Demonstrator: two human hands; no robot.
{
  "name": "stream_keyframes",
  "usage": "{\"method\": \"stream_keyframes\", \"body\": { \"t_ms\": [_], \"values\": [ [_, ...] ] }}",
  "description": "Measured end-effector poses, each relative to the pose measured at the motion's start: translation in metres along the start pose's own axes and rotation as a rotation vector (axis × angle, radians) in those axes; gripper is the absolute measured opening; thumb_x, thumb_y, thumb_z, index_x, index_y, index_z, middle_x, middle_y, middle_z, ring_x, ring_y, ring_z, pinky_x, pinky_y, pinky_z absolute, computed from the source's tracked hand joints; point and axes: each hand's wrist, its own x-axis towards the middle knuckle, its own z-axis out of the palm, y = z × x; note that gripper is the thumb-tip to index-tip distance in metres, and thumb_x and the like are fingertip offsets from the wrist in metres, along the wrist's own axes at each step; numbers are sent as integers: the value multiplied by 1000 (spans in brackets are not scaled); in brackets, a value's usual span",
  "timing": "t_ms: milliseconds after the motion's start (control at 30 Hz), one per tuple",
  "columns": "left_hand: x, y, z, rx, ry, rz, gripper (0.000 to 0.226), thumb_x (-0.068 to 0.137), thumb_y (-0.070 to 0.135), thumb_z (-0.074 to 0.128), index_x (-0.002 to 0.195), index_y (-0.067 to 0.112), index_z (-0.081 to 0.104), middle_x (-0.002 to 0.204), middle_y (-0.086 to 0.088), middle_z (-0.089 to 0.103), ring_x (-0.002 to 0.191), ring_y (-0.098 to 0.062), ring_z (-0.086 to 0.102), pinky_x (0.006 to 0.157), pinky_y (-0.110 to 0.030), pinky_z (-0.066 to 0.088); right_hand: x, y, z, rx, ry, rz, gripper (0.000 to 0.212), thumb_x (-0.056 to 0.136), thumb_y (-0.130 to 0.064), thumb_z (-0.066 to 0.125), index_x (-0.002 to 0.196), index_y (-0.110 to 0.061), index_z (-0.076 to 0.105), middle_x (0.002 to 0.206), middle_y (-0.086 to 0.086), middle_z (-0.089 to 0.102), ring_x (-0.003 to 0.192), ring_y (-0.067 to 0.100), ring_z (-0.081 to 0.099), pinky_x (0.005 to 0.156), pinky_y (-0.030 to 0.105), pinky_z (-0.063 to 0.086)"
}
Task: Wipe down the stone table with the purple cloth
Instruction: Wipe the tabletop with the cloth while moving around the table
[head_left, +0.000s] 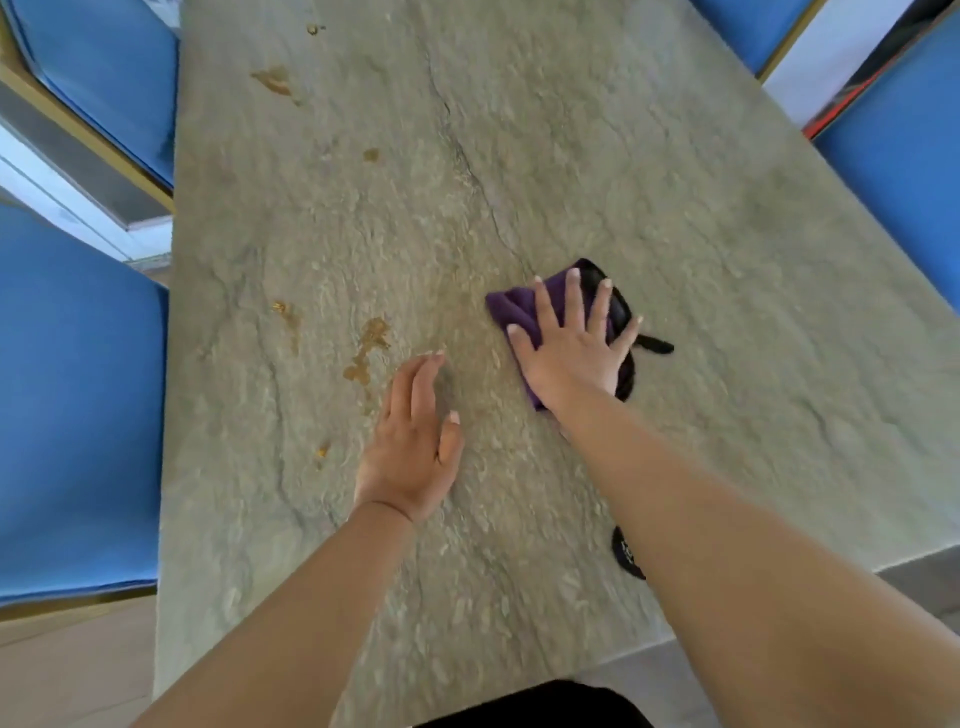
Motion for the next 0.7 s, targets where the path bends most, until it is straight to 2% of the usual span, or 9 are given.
{"method": "stream_keyframes", "body": {
  "t_ms": [133,233,300,367,433,500,600,700],
  "values": [
    [-1,-2,-2,-156,64,16,58,88,27,29,143,10,34,143,-4,36,132,-18,37,113,-37,33,-76,-12,24,-54,46,-403,65,91,-68,14,150,-42,5,161,-4,-9,147,28,-14,111,66,0],
    [0,-7,-4,-195,59,21,58,89,29,29,142,8,37,141,-6,39,130,-16,38,110,-19,27,-98,35,22,-101,-6,-611,65,88,-72,16,147,-50,3,161,-11,-7,148,21,-11,115,58,-2],
    [-3,-7,-5,-192,23,50,56,91,33,31,140,8,41,140,-6,39,129,-16,39,109,-17,28,-93,72,15,-114,-36,-534,66,86,-75,13,146,-52,-3,160,-14,-11,147,19,-14,116,57,-3],
    [-9,-7,-7,-193,-32,84,52,96,36,35,141,12,42,140,0,38,130,-11,38,108,-15,28,-88,92,10,-73,-40,-308,69,85,-75,12,147,-50,-4,160,-11,-14,147,21,-16,116,58,1],
    [-22,-10,-14,-166,-96,146,46,99,34,38,142,16,42,139,6,39,129,-3,36,107,-14,27,-90,85,12,-26,-29,-94,68,88,-73,11,148,-46,-5,160,-7,-16,146,24,-18,115,59,-3],
    [-38,-20,-24,-110,-166,246,47,99,36,36,141,17,43,140,7,41,130,-4,36,109,-18,28,-102,59,18,-1,-26,51,67,91,-69,10,150,-41,-7,159,-3,-19,145,28,-20,114,59,-9],
    [-67,-42,-45,-26,-249,384,50,99,38,32,140,13,44,142,4,42,135,-5,35,112,-11,19,-137,12,33,1,38,31,67,92,-67,10,151,-37,-5,160,0,-17,145,30,-21,113,61,-9],
    [-88,-63,-62,14,-288,459,48,99,35,31,139,12,46,144,2,43,139,-9,33,116,-18,21,-185,-21,48,-26,60,-102,68,92,-67,13,151,-37,-1,161,0,-13,146,30,-17,113,62,-6]
  ]
}}
